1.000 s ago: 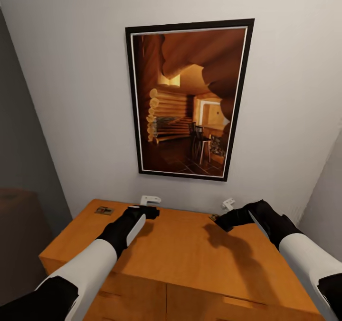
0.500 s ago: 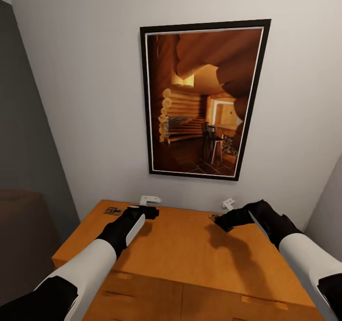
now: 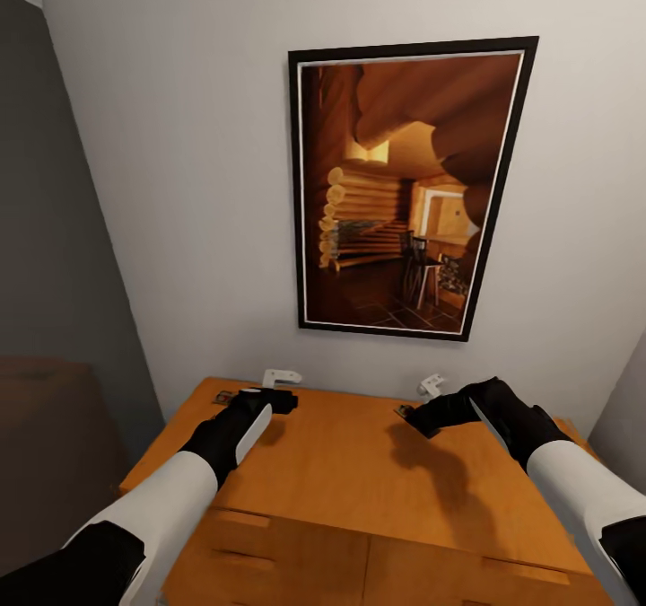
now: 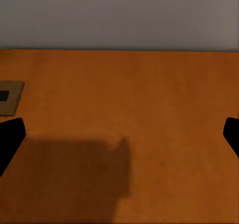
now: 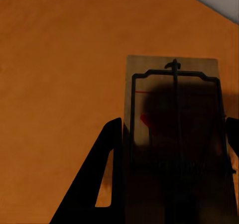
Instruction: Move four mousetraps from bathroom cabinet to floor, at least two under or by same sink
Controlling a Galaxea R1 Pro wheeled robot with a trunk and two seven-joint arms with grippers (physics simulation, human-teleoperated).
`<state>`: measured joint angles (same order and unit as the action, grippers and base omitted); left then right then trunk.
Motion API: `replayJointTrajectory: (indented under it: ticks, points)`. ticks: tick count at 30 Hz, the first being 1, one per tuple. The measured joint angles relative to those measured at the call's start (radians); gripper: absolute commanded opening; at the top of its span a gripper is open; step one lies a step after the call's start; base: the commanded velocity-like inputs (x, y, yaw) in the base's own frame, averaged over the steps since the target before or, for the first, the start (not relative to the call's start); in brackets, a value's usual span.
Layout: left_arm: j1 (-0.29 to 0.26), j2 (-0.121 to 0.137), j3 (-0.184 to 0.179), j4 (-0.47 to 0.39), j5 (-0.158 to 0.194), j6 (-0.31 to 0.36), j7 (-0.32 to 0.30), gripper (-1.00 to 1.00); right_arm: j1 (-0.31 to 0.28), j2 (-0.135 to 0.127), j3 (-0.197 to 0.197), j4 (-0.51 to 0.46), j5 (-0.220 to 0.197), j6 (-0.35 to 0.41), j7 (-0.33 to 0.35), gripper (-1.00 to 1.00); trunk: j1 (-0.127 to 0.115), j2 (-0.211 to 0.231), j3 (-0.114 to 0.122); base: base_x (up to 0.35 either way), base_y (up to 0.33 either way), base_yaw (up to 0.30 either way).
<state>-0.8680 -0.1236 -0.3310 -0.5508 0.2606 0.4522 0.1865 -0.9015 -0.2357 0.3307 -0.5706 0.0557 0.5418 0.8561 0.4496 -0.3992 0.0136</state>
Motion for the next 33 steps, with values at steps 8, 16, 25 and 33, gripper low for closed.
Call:
replayJointTrajectory:
  ticks: [8, 16, 25, 33]
  points:
    - [0.0, 0.002, 0.0, 0.0, 0.001, 0.0, 0.0, 1.0, 0.0, 0.0, 0.0, 0.0, 0.0, 0.0, 0.0, -1.0, 0.0, 0.0, 0.0, 0.0, 0.129, 0.0]
    - [0.0, 0.0, -0.003, 0.0, 0.001, 0.0, 0.001, 1.0, 0.0, 0.0, 0.0, 0.0, 0.0, 0.002, -0.003, -1.0, 0.0, 0.0, 0.0, 0.0, 0.003, -0.109]
    - [0.0, 0.001, -0.003, 0.0, 0.001, 0.0, 0.001, 1.0, 0.0, 0.0, -0.001, 0.0, 0.0, 0.001, -0.002, -1.0, 0.0, 0.0, 0.0, 0.0, 0.0, -0.166]
    - [0.0, 0.002, -0.002, 0.0, 0.0, 0.0, 0.001, 1.0, 0.0, 0.0, 0.0, 0.0, 0.0, 0.0, 0.0, -1.0, 0.0, 0.0, 0.0, 0.039, 0.135, -0.008]
